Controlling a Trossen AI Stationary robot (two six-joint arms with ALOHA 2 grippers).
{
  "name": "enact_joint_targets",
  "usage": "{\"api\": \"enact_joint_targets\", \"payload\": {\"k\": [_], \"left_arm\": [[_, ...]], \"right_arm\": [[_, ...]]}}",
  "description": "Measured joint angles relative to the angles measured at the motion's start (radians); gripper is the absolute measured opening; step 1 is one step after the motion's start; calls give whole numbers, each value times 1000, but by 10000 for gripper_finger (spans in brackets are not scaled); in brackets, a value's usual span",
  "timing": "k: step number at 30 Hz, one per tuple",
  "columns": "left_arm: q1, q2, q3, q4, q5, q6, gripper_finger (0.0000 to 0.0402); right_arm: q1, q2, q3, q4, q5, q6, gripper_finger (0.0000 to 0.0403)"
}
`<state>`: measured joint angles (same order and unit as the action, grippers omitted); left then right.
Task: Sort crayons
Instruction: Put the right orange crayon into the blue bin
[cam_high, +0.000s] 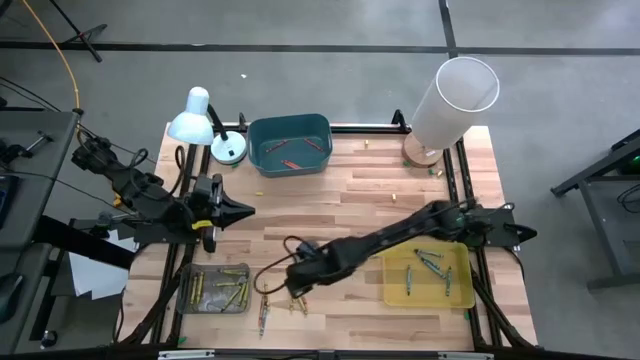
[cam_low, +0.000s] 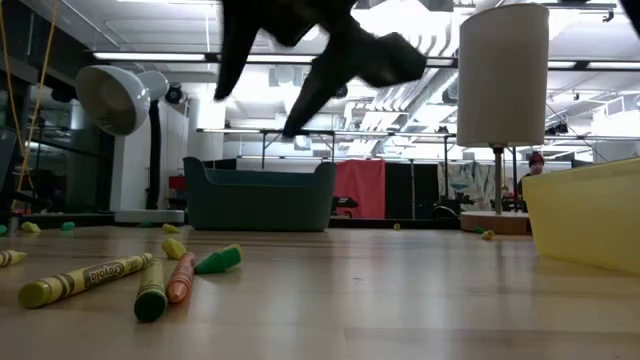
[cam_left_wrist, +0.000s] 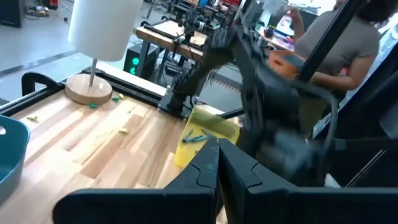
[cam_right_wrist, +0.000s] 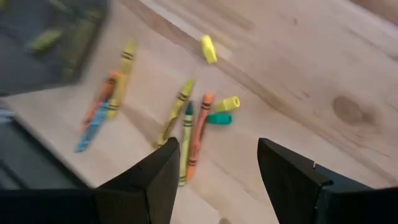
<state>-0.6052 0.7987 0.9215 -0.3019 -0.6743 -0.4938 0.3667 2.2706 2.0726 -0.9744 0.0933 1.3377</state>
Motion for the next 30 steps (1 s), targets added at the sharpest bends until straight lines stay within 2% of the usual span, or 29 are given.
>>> {"api": "enact_joint_targets", "payload": {"k": [3,6,8,10,21,30], "left_arm": [[0,-15,0,-8,0,1,0],[0,-27,0,-25,0,1,0],[0,-28,0,-35,0,10,0],[1,-28,0,-41,0,24,0],[1,-27,0,-46,0,27,0],[1,-27,0,-46,0,24,0]], "right_arm": [[2,132,176,-108,-31,34,209],[9,224,287,-124,-65,58,209],[12,229,244,-38,-106,101,209],[19,234,218,-31,-122,151,209],[42,252,171,-6,-49,308,209],[38,304,178,-37,-70,366,208]]}}
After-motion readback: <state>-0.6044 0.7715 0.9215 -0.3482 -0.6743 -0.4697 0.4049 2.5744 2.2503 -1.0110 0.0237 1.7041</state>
